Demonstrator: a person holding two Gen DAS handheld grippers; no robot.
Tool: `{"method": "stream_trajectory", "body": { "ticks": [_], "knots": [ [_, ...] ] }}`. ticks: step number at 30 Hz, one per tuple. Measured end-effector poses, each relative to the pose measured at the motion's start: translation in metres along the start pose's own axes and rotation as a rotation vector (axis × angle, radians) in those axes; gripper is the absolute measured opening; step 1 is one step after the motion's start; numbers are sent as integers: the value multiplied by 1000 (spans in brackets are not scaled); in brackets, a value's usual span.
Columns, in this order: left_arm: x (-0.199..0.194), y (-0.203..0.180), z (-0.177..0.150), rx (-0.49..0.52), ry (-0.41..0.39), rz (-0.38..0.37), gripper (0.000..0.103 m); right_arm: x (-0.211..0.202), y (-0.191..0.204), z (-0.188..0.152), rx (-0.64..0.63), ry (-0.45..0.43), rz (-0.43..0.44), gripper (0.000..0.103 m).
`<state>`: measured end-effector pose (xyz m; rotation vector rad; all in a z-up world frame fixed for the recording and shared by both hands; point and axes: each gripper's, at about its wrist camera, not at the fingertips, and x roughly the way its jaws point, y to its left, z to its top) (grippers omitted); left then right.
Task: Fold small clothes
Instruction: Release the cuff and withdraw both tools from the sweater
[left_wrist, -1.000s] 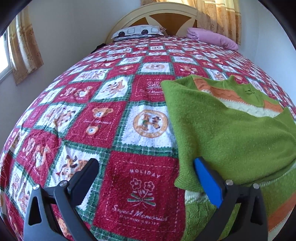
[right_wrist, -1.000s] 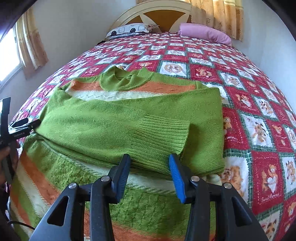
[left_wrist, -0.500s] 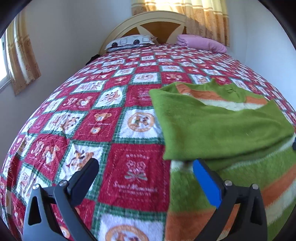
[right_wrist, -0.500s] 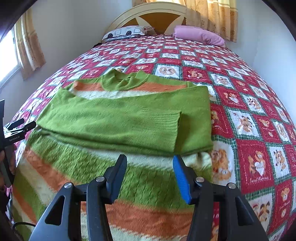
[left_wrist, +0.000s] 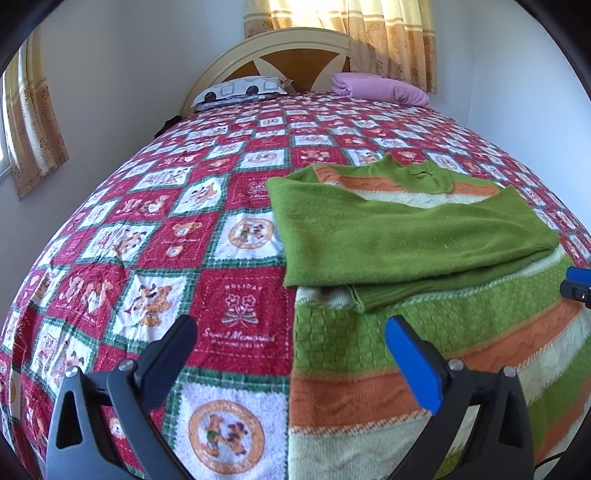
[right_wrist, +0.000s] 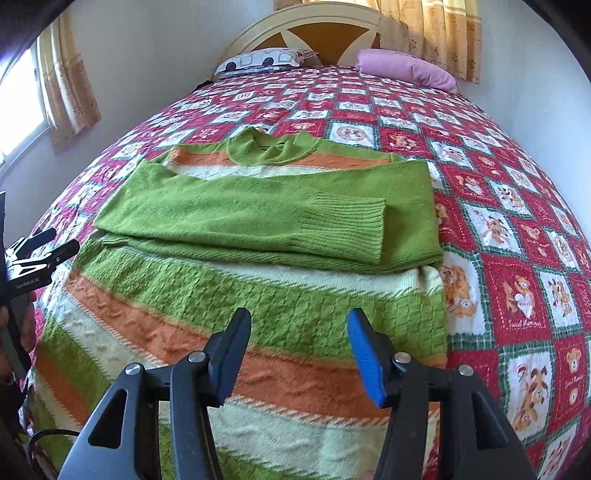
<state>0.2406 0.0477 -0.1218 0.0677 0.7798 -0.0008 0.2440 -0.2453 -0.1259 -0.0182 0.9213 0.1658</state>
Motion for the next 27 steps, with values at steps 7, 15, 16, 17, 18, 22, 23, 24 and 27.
{"method": "stream_trajectory", "body": {
  "ticks": [7,15,16,17,18,22,23,24,27],
  "knots": [
    [-8,-1,-9,-2,4,-10,103,-3,8,-9,-12,12,1,56],
    [-19,-3,-15,0,1,-29,103,-6,15,-18,-12,18,0,56],
    [-24,-4,-16,4,-4,-33,103,-8,17,-20,-16,18,1,56],
    [-27,-4,-17,7,-9,-36,103,-10,18,-22,-18,18,3,56],
    [-29,-5,-17,8,-12,-40,103,-12,21,-24,-21,18,6,56],
    [-42,-9,-22,21,-25,-59,103,-21,28,-32,-30,13,14,61],
    [-45,-9,-23,24,-26,-60,103,-24,30,-34,-32,12,17,61],
    [-47,-10,-24,28,-27,-61,103,-27,32,-36,-34,10,21,61],
    [-58,-11,-29,36,-34,-77,103,-36,38,-43,-41,7,31,61]
  ]
}}
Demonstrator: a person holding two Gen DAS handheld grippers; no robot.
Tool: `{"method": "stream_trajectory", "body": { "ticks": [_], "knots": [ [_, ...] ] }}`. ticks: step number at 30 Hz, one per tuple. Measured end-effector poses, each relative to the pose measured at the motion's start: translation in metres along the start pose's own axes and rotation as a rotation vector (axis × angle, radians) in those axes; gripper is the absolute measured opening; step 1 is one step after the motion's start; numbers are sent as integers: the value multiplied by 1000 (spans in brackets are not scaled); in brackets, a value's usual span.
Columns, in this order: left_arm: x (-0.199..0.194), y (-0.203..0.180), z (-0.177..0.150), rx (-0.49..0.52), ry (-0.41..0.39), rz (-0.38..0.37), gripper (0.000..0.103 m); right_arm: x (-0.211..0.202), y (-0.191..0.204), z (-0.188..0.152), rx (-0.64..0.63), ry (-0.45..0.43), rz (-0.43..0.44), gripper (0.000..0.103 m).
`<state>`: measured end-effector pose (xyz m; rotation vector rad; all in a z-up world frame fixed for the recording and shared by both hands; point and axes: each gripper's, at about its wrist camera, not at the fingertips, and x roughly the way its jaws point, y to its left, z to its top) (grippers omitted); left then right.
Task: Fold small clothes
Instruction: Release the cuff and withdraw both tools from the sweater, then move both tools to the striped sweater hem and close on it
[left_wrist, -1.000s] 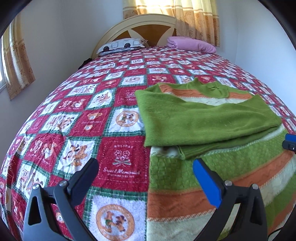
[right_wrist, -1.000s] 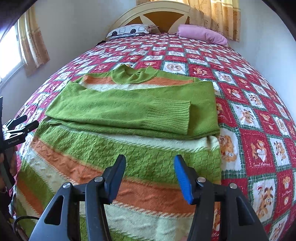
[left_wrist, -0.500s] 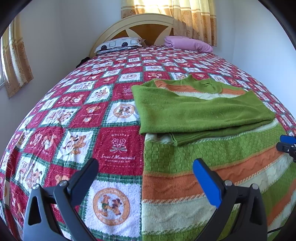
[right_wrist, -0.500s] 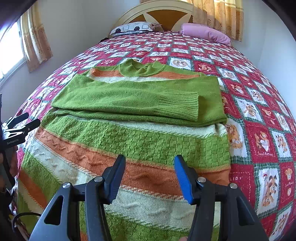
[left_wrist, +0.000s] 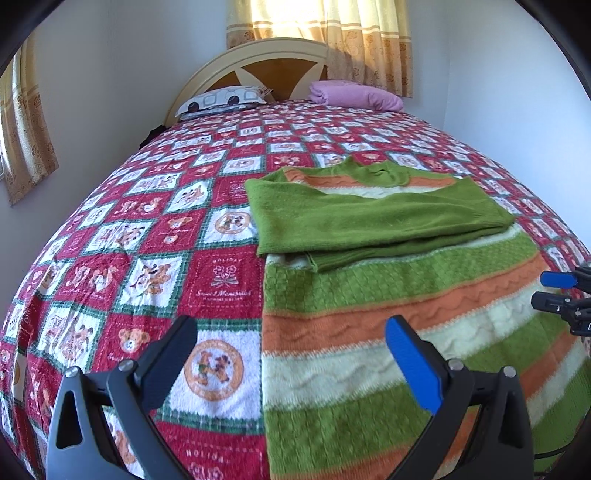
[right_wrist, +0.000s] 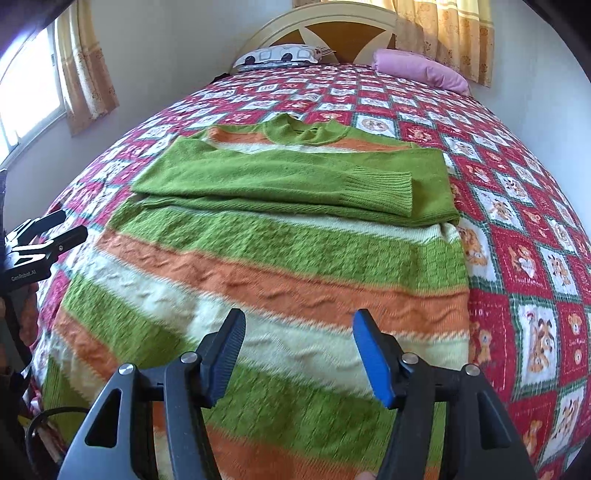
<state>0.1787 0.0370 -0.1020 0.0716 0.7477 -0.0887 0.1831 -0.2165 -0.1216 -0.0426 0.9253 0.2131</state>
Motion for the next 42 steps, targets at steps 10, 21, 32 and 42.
{"method": "stream_trajectory", "body": {
  "ticks": [10,21,32,42],
  "knots": [
    [-40,-1,-24,45,-15,-15,103,-38,17,-29,-15,1,47,61],
    [-76,8,-61,41,5,-15,103,-80,33,-67,-52,-1,61,62],
    [-87,9,-111,-12,134,-112,100,-102,43,-114,-59,24,60,63],
    [-77,15,-134,-163,260,-248,72,-108,37,-139,-29,28,57,63]
  ]
}}
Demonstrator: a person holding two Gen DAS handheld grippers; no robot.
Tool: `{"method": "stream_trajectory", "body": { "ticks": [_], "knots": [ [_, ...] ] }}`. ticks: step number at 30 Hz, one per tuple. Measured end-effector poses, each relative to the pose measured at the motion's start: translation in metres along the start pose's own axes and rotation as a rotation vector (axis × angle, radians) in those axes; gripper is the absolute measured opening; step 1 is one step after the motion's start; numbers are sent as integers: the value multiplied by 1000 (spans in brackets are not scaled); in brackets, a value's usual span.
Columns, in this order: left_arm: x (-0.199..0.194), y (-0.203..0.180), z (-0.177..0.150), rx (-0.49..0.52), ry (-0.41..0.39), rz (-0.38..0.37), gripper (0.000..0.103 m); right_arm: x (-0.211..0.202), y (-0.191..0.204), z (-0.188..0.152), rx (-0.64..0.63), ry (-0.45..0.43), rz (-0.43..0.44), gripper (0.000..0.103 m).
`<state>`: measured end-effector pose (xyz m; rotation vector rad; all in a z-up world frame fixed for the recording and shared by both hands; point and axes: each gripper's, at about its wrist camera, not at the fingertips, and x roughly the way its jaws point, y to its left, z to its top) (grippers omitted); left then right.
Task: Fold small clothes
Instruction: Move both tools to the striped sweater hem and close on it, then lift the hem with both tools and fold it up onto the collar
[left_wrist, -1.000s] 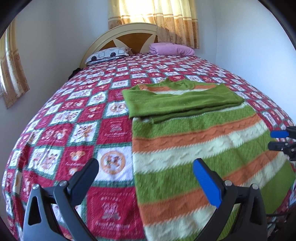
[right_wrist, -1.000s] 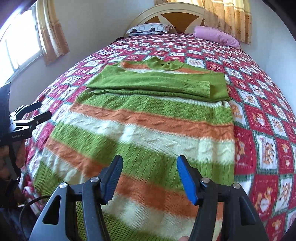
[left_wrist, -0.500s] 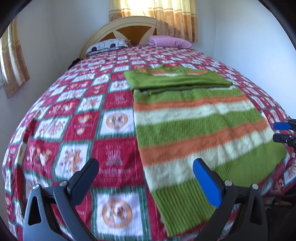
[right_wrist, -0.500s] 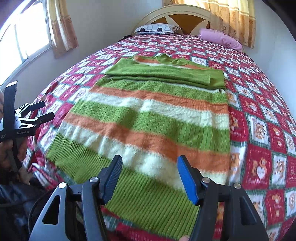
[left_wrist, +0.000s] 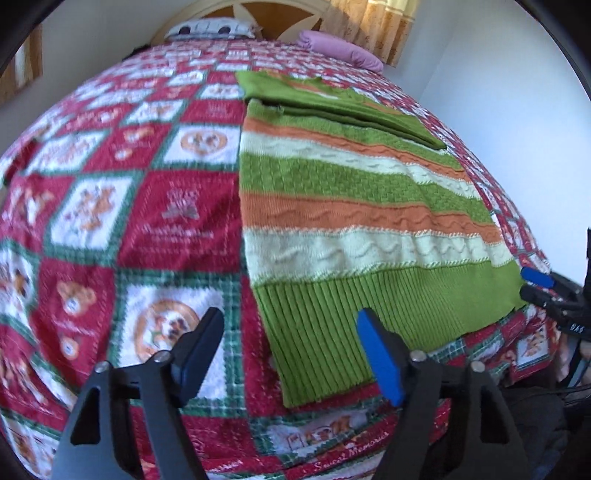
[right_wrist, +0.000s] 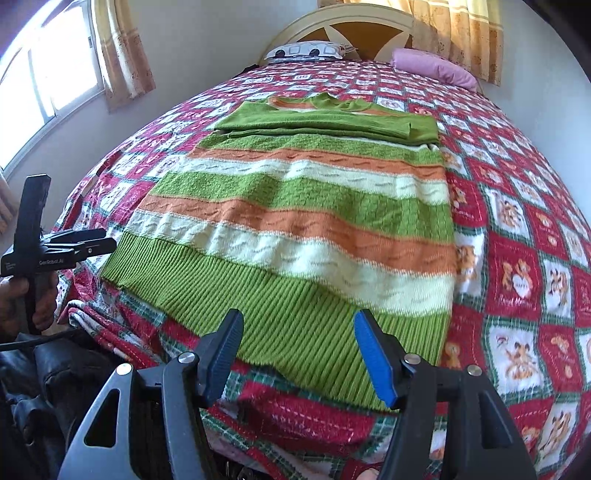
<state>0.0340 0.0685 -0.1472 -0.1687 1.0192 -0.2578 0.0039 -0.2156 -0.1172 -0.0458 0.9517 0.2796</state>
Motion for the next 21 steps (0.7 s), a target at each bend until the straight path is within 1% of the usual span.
{"method": "stream_trajectory", "body": {
  "ticks": [1,2,5,8,9,10,12,14,15,18,21],
  "knots": [
    [1,0,-2,-4,7,-4,67,0,-1,-1,4,0,0,63],
    [4,0,-3,-11,19,-12,66,0,-3,-2,8,-2,1,63],
    [11,-2,-5,-15,41,-25,65,-2,-6,-4,17,-10,0,63],
    [11,-6,-6,4,29,-11,64,-3,-11,-5,28,-14,-7,63],
    [11,-6,-7,8,24,-9,53,-4,-13,-5,32,-15,-11,63],
    [11,-7,-7,13,25,-9,32,-5,-16,-5,37,-17,-17,63],
    [12,-8,-7,19,27,-7,17,-10,-25,-7,57,-26,-37,63],
    [10,-11,-7,37,19,-5,13,-16,-39,-12,97,-37,-56,63],
    [10,-12,-6,41,15,-2,8,-19,-47,-15,124,-42,-62,63],
    [4,-11,-3,49,-11,-7,7,-24,-68,-28,203,-49,-74,63],
    [0,-9,-3,47,-20,-17,7,-20,-78,-38,246,-37,-66,63]
  ]
}}
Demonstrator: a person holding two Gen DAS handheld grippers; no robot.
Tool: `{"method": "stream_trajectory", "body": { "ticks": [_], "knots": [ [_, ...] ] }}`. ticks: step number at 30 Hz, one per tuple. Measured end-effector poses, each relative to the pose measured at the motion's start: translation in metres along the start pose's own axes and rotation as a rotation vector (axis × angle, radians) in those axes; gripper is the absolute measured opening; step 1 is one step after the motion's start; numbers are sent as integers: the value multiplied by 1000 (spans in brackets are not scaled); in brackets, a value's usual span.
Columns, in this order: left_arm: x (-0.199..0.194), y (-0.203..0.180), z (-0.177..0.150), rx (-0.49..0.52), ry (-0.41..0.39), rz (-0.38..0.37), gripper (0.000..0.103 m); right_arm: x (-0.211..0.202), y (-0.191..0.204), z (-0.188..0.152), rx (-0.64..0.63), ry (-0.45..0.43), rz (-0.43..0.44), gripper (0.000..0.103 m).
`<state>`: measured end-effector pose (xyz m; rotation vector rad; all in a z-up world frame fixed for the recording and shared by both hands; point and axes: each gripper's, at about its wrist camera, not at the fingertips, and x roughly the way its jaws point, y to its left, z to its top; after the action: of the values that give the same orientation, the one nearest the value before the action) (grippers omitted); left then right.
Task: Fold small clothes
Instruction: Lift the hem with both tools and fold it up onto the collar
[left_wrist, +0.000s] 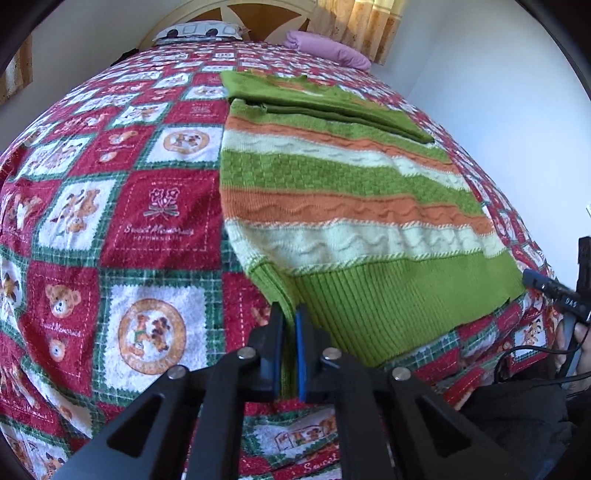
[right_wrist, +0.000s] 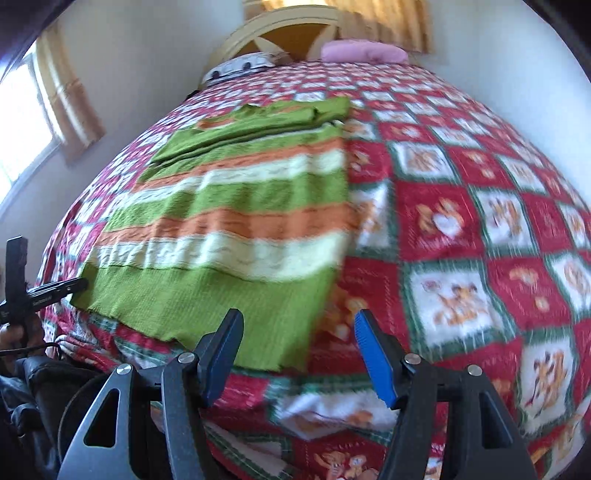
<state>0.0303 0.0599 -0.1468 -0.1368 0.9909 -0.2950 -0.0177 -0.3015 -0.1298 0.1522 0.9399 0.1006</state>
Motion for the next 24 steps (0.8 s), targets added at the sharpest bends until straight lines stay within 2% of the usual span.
{"method": "stream_trajectory", "body": {
  "ticks": [6,8,9,10,11,12,13,14,17,22,24],
  "knots": [
    [8,2,-1,-25,27,4,7,7,10,-4,-24,12,55,63],
    [10,5,-1,-40,36,-1,13,12,13,-7,-29,26,60,63],
    [11,5,-1,-44,41,0,23,16,16,-9,-41,29,52,63],
    [11,6,-1,-47,45,-1,33,16,17,-10,-54,20,37,58],
    [11,7,-2,-52,42,-17,36,16,19,-10,-68,16,25,40],
    [10,6,-2,-51,39,-21,33,17,19,-11,-73,23,31,28],
    [10,6,-2,-46,39,-23,17,17,19,-12,-74,21,30,20],
    [8,6,-2,-37,33,-29,4,18,20,-11,-82,18,25,17],
    [-2,8,0,-26,5,-48,5,14,13,-8,-58,-1,50,7],
    [-36,17,6,-29,-83,-118,5,-20,-4,0,4,-105,145,5],
    [-42,19,7,-32,-98,-125,5,-32,-6,1,10,-128,173,5]
  ]
}}
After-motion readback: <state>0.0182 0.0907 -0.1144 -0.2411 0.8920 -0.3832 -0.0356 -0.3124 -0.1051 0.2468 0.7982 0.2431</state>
